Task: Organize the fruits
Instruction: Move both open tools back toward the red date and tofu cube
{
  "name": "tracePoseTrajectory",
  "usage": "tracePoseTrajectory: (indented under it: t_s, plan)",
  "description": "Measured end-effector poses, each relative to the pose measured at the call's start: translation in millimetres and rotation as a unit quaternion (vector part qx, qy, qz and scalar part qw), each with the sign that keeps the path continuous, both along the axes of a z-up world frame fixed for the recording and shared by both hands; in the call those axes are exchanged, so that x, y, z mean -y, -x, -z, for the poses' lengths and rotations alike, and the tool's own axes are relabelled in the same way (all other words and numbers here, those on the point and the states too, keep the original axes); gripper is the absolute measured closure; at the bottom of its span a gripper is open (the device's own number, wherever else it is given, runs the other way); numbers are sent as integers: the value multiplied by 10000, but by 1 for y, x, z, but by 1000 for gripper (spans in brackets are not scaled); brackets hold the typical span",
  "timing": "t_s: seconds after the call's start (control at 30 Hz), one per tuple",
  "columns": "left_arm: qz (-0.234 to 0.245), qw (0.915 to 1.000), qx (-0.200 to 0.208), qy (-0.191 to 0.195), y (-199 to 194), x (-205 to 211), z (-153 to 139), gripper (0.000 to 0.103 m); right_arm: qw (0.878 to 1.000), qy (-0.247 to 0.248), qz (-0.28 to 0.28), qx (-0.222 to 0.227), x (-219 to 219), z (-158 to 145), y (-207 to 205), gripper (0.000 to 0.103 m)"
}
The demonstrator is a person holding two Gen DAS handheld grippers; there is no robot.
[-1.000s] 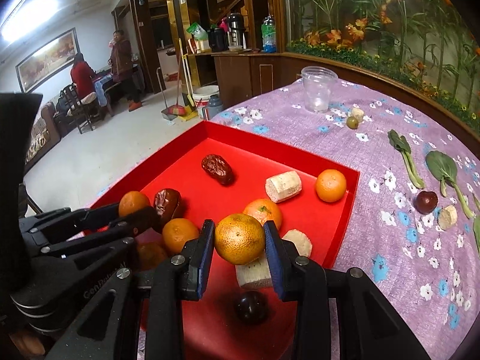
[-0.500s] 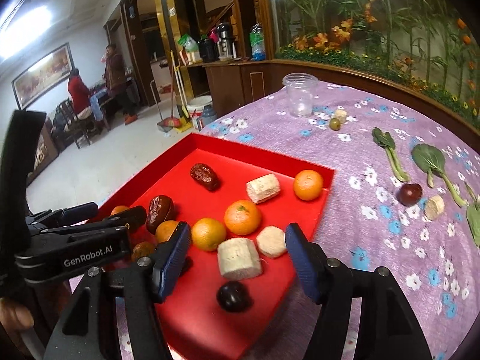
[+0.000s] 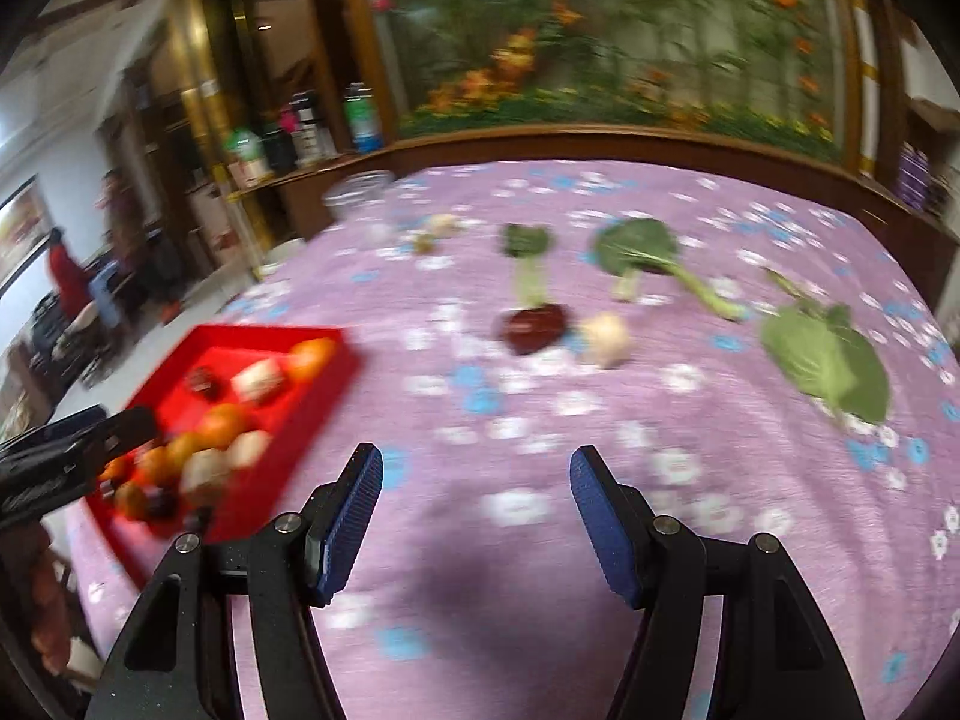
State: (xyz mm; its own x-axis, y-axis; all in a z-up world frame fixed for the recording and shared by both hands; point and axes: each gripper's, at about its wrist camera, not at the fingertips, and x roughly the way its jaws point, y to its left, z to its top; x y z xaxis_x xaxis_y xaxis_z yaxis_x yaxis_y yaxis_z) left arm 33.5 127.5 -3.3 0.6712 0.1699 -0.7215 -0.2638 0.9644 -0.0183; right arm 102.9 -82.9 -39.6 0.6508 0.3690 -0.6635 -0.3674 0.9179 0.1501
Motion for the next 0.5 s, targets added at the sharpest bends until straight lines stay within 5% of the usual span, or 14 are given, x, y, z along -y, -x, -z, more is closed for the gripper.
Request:
tracePoseTrajectory:
  t_s: [0.23,0.5]
  plan:
    - [578,9980,-246,22,-50,48,15,22,9994,263,209,-120,21,12,-51,35]
    - [779,9967,-199,60,-109,80,11,22,9976,658,84,-188,13,26,-102,49]
